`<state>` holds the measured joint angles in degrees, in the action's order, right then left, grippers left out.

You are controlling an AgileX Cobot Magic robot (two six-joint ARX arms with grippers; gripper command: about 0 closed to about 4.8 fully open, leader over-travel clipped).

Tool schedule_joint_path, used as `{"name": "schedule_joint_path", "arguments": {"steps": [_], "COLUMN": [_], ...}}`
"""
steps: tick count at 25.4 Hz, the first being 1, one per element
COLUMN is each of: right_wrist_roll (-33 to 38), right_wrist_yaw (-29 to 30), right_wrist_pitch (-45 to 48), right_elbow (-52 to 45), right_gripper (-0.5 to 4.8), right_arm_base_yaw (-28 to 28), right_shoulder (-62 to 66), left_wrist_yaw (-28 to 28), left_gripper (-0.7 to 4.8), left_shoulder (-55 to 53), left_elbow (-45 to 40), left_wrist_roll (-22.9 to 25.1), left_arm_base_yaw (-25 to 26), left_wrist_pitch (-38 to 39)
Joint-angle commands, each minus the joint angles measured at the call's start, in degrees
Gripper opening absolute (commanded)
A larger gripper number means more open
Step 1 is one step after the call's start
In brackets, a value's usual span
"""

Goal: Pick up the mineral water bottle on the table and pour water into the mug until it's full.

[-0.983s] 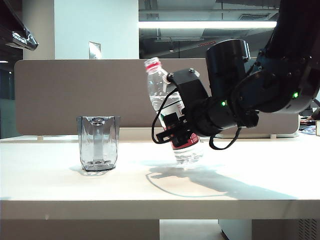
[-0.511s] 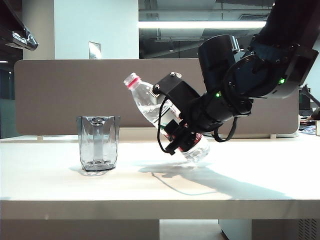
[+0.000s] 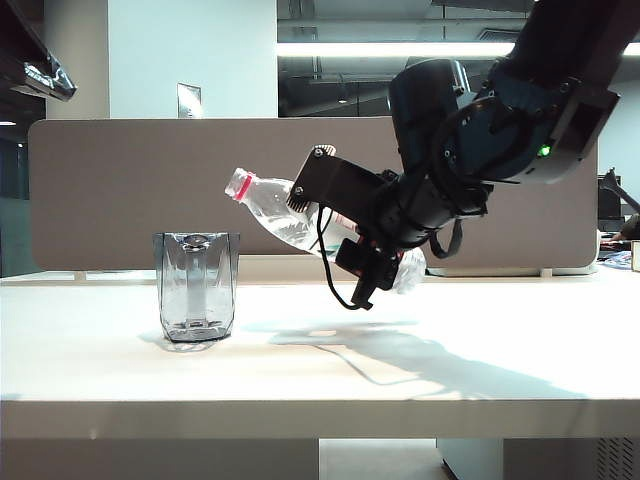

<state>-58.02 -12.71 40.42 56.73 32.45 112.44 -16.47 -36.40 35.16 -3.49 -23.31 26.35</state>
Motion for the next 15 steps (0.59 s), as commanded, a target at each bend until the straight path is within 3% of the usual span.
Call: {"name": "schedule_joint_path", "arguments": {"steps": [1, 15], "right_wrist_roll": [-4.2, -15.5], "right_wrist_yaw": [-1.38, -2.86], "right_wrist_pitch": [2.93, -1.64], "right_elbow": [2.21, 6.69], "right_gripper": [2.2, 2.2], "right_arm_base_yaw": [0.07, 0.07], "right_shoulder": [-0.94, -0.92], "left_wrist_yaw": [-0.28, -0.28], "left_gripper": [-0.02, -0.03], "left_shoulder": [0.13, 0.13], "left_elbow": [0.17, 0.17], "left_wrist_roll": [0.2, 0.2], "left_arm_base_yaw": [-0.04, -0.04], "left_wrist_pitch": [-0.66, -0.68]}}
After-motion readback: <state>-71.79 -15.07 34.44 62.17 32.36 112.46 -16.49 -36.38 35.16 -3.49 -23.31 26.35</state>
